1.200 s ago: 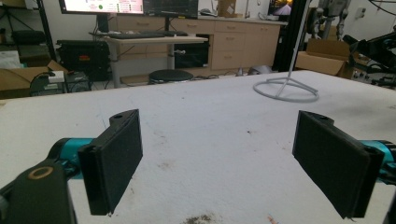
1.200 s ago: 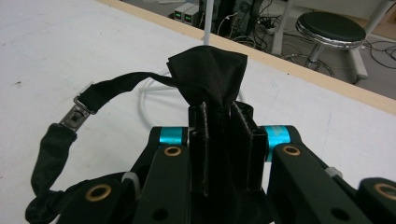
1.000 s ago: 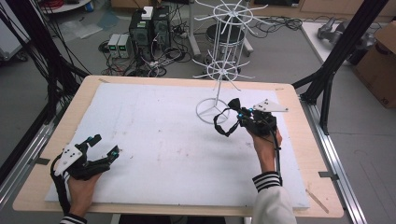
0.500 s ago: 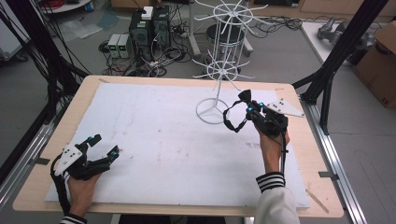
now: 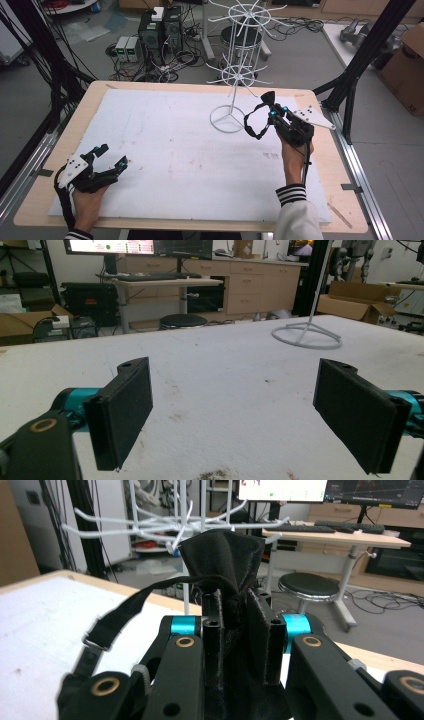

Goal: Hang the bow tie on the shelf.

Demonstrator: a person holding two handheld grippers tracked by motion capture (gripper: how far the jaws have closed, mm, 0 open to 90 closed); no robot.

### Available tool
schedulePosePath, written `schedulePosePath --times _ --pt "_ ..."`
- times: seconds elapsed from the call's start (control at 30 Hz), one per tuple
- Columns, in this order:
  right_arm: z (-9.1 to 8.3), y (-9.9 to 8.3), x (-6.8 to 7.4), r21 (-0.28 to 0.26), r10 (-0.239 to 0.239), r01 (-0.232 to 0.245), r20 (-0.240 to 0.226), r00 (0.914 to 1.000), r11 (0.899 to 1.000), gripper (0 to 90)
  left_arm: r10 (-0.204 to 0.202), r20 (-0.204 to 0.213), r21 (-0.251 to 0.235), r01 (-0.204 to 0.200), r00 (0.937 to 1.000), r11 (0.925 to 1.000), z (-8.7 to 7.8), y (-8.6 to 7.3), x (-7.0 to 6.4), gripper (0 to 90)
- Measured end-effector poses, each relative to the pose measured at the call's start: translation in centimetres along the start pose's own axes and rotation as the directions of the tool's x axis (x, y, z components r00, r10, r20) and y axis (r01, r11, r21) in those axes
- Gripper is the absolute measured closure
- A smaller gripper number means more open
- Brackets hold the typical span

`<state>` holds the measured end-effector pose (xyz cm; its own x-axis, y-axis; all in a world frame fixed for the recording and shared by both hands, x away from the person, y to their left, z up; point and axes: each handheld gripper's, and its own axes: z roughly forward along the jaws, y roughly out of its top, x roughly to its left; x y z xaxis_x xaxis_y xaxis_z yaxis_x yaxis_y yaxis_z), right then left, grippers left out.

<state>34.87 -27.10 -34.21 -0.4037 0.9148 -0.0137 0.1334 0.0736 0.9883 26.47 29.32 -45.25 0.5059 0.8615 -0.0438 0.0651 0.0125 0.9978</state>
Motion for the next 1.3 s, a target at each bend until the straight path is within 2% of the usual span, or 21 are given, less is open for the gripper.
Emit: schedulePosePath --times 0.13,0.37,0.73,0.93,1.3 --pt "0.0 0.7 0.0 -0.015 0.022 -0.022 -0.004 0.9998 1.000 77.4 -0.001 0.000 0.000 0.001 1.0000 1.0000 0.0 0.0 0.0 16.3" --pt "0.1 2.2 0.6 -0.044 -0.009 0.009 -0.012 0.9999 0.999 77.3 -0.001 0.000 0.000 0.001 1.0000 1.0000 0.0 0.0 0.0 16.3" --pt "1.4 3.0 0.9 -0.033 -0.022 0.022 -0.009 0.9997 0.999 77.3 -0.001 0.000 0.001 0.001 1.0000 1.0000 0.0 0.0 0.0 16.3" --pt "2.6 3.4 1.0 -0.007 -0.031 0.031 0.002 0.9995 1.000 77.2 -0.002 -0.001 0.001 0.002 1.0000 1.0000 0.0 0.0 0.0 16.3" --pt "4.0 2.7 0.6 0.049 -0.030 0.029 0.024 0.9993 0.998 77.1 -0.005 0.000 0.003 0.005 1.0000 1.0000 0.0 0.0 0.1 16.3"
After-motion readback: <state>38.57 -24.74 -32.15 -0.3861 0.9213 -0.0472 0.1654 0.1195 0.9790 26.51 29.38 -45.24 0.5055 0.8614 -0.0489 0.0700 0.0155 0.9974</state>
